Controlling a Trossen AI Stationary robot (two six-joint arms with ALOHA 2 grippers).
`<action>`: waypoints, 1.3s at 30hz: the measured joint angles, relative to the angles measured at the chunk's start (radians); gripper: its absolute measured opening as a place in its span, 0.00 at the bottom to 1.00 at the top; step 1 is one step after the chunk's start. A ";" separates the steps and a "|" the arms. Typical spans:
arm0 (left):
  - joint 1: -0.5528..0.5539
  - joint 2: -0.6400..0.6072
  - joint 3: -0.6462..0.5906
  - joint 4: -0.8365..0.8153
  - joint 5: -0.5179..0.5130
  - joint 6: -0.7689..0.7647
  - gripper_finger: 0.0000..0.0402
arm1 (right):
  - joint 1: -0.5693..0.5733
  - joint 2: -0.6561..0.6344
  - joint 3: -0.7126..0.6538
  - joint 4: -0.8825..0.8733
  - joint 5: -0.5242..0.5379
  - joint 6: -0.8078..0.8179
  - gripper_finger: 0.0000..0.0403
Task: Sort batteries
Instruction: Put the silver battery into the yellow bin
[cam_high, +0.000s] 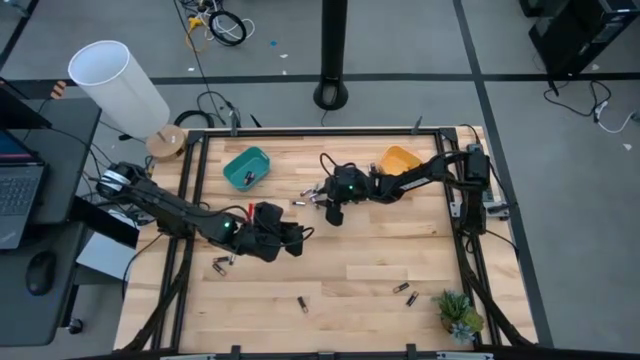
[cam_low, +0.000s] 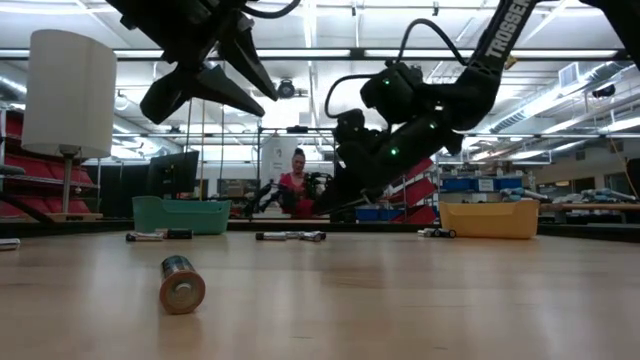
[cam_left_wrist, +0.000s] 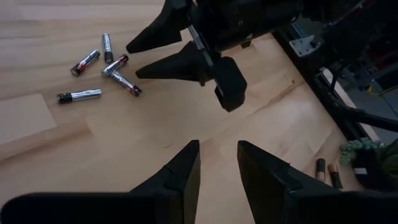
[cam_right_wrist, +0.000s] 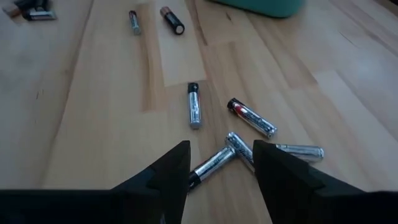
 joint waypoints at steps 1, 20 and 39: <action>0.000 -0.002 0.000 -0.006 0.002 0.000 0.30 | 0.000 0.000 -0.006 0.012 0.000 -0.001 0.45; -0.001 -0.005 0.003 0.001 0.082 0.000 0.30 | 0.049 0.080 -0.043 0.214 0.061 0.025 0.44; -0.003 -0.005 0.003 0.050 0.087 -0.001 0.30 | 0.048 0.190 -0.036 0.289 0.065 0.048 0.42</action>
